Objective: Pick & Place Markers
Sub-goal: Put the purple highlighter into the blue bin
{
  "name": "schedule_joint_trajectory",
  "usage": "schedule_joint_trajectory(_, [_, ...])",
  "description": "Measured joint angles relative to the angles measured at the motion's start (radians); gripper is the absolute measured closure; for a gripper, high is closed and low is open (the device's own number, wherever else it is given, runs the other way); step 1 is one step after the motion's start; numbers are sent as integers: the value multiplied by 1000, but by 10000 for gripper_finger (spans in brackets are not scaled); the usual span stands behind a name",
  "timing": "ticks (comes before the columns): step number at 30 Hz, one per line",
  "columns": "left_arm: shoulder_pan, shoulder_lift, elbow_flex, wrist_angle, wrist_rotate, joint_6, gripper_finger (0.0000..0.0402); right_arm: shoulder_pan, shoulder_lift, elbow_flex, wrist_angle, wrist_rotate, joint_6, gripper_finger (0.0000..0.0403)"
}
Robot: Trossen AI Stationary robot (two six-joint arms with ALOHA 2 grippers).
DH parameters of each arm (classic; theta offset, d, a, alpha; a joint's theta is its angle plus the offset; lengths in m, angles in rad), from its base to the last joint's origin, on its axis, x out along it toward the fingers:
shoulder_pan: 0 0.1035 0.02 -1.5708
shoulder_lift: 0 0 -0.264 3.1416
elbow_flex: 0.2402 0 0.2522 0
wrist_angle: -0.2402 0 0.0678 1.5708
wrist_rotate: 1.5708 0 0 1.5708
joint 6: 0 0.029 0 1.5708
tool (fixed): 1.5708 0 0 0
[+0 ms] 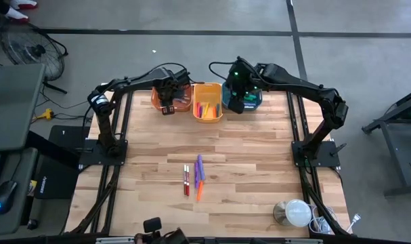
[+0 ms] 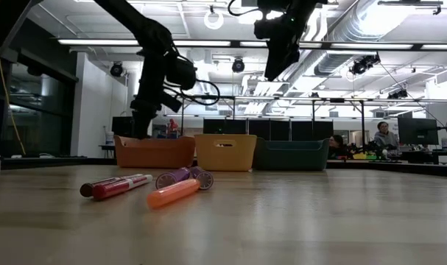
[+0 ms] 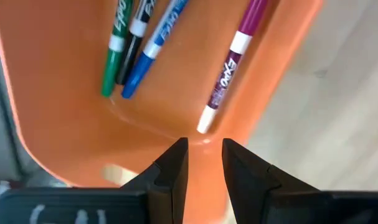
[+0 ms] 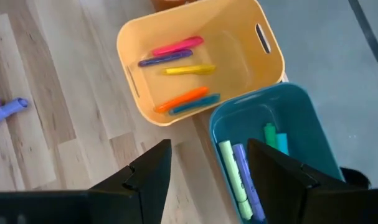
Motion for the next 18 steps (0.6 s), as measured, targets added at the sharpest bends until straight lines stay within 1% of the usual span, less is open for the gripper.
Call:
schedule_joint_trajectory(7, [-15,-97,-1,-40,68,-98,308,28,0,0,-40,0,90,206])
schedule_joint_trajectory(11, [-40,-152,-8,-47,82,-119,308,67,0,0,-63,0,154,206])
schedule_joint_trajectory(18, [-119,-260,-9,-47,86,-157,308,161,0,0,-80,0,247,206])
